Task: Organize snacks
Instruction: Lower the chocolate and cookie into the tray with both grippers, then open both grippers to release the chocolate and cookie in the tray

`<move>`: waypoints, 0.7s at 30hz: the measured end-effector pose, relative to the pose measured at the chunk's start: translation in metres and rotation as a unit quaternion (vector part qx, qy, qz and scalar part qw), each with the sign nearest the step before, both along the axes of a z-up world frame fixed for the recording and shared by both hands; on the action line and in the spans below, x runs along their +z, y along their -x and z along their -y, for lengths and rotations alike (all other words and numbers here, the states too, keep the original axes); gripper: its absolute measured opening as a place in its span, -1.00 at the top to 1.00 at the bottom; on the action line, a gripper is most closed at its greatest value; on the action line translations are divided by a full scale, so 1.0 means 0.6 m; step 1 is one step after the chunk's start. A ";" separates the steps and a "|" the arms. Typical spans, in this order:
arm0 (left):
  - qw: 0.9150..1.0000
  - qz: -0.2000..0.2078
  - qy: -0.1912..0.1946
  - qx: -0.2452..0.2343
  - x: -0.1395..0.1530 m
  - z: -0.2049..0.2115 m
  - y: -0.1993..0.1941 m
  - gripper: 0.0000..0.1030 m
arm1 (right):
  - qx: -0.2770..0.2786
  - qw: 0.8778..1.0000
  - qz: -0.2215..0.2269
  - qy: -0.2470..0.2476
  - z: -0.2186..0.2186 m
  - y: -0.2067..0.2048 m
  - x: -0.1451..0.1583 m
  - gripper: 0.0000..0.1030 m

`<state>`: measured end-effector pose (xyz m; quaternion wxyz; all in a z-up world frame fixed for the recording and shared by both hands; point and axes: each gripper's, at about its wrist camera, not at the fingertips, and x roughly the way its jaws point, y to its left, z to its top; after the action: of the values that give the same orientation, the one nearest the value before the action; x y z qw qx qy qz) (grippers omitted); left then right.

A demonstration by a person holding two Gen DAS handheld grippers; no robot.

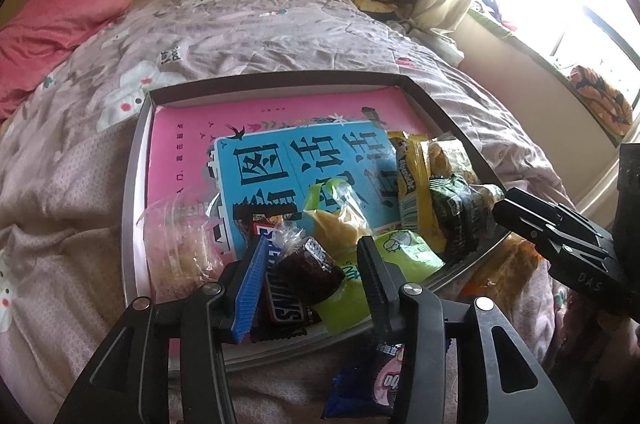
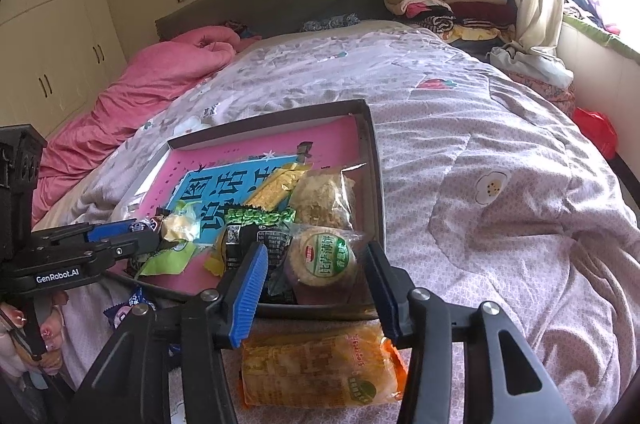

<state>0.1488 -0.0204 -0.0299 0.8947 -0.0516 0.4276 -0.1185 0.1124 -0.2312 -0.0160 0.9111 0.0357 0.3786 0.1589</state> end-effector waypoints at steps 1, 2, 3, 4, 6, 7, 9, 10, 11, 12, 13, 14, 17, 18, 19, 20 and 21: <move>1.000 0.001 -0.001 0.000 0.002 0.000 0.000 0.07 | 0.000 1.000 0.000 -0.001 0.000 0.000 0.001 0.03; 1.000 0.002 -0.001 0.000 0.002 0.000 0.001 0.06 | -0.001 1.000 0.001 -0.002 0.001 0.001 0.001 0.02; 1.000 0.002 -0.001 0.000 0.002 0.000 0.002 0.05 | -0.001 1.000 0.001 -0.003 0.001 0.001 0.002 0.01; 1.000 0.002 -0.001 0.000 0.002 0.000 0.002 0.01 | -0.001 1.000 0.000 -0.004 0.002 0.000 0.002 -0.02; 1.000 0.003 0.001 -0.001 0.003 0.000 0.002 -0.05 | -0.001 1.000 0.001 -0.004 0.002 0.001 0.003 -0.03; 1.000 0.004 0.001 0.000 0.005 0.000 0.003 -0.06 | -0.001 1.000 0.002 -0.005 0.002 0.001 0.003 -0.03; 1.000 0.006 -0.002 0.000 0.007 0.001 0.004 -0.08 | -0.001 1.000 0.003 -0.004 0.002 0.001 0.004 -0.05; 1.000 0.007 -0.004 0.001 0.009 0.001 0.004 -0.09 | -0.001 1.000 0.003 -0.004 0.002 0.002 0.004 -0.07; 1.000 0.008 -0.005 0.002 0.009 0.001 0.005 -0.12 | -0.001 1.000 0.003 -0.004 0.002 0.002 0.004 -0.07; 1.000 0.008 -0.004 0.002 0.010 0.001 0.005 -0.12 | -0.001 1.000 0.003 -0.004 0.002 0.002 0.005 -0.08; 1.000 0.009 -0.004 0.003 0.012 0.001 0.006 -0.14 | -0.001 1.000 0.003 -0.003 0.002 0.002 0.004 -0.08; 1.000 0.010 -0.004 0.003 0.012 0.002 0.006 -0.17 | -0.001 1.000 0.004 -0.002 0.002 0.002 0.005 -0.10; 1.000 0.013 -0.004 0.003 0.016 0.001 0.007 -0.23 | -0.001 1.000 0.008 -0.001 0.002 0.003 0.007 -0.16; 1.000 0.013 -0.004 0.003 0.017 0.001 0.008 -0.24 | -0.002 1.000 0.010 -0.001 0.003 0.004 0.009 -0.16; 1.000 0.014 -0.003 0.003 0.018 0.001 0.008 -0.25 | -0.003 1.000 0.011 -0.003 0.004 0.005 0.010 -0.16; 1.000 0.014 -0.003 0.003 0.019 0.001 0.009 -0.26 | -0.005 1.000 0.012 -0.004 0.005 0.005 0.011 -0.18; 1.000 0.014 -0.002 0.004 0.020 0.000 0.009 -0.26 | -0.006 1.000 0.013 -0.004 0.006 0.004 0.011 -0.19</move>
<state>0.1431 -0.0204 -0.0177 0.9013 -0.0496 0.4147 -0.1148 0.1098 -0.2350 -0.0093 0.9168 0.0398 0.3659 0.1551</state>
